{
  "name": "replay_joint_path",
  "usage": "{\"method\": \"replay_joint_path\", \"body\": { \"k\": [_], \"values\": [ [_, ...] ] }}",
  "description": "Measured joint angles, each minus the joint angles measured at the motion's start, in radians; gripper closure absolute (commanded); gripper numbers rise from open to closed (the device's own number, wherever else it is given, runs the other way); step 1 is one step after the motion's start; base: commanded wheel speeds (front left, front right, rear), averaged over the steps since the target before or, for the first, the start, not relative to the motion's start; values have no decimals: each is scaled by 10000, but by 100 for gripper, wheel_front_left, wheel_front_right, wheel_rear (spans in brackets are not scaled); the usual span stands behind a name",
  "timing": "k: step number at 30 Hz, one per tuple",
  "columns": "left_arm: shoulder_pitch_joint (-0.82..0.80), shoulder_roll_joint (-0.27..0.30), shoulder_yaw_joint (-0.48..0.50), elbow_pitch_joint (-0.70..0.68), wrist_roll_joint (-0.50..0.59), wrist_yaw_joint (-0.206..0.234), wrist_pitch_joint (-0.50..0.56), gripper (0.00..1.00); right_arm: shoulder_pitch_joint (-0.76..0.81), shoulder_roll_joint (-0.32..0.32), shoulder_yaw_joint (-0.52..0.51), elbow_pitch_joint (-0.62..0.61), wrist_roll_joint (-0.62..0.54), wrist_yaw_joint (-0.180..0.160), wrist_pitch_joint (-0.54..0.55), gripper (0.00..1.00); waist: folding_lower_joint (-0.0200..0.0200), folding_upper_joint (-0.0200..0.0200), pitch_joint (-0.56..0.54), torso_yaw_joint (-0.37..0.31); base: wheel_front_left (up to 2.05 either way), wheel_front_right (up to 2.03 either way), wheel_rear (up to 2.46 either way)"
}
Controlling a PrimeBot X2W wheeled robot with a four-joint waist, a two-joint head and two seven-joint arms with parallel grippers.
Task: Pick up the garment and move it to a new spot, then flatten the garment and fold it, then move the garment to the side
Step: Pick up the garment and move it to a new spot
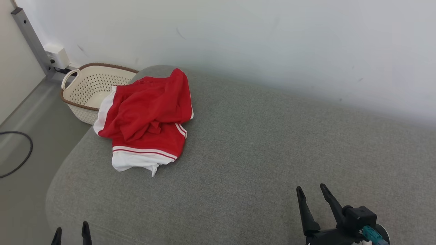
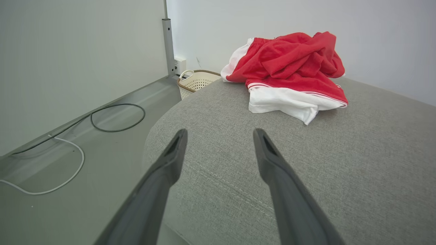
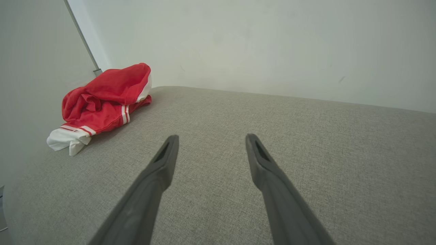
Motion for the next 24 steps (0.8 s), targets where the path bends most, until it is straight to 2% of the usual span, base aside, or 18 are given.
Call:
{"method": "replay_joint_path", "body": {
  "k": [5, 12, 16, 18, 24],
  "values": [
    [-601, 134, 111, 322, -33, -426, 0, 0, -42, -138, 25, -38, -4, 0, 2, 0, 3, 0, 163, -62, 0, 0, 0],
    [-2721, 974, -232, 1354, -130, -932, 0, 0, -373, -631, 10, -343, -73, 0, 0, 0, 3, 1, 832, -439, 0, 0, 0],
    [-4189, 1580, -882, 2142, -372, -1034, -15, 0, -641, -848, 8, -543, -90, 0, 0, 0, 3, 1, 1381, -676, 0, 0, 0],
    [-4855, 1856, -1515, 2483, -665, -1035, -17, 0, -812, -928, 8, -617, -90, 0, 0, 0, 4, 1, 1663, -805, 0, 0, 0],
    [-6391, 2844, -3206, 3636, -2077, -1037, -17, 0, -1137, -1037, 63, -767, -71, 0, 0, 0, 4, 2, 2422, -1256, 0, 0, 0]
  ]
}}
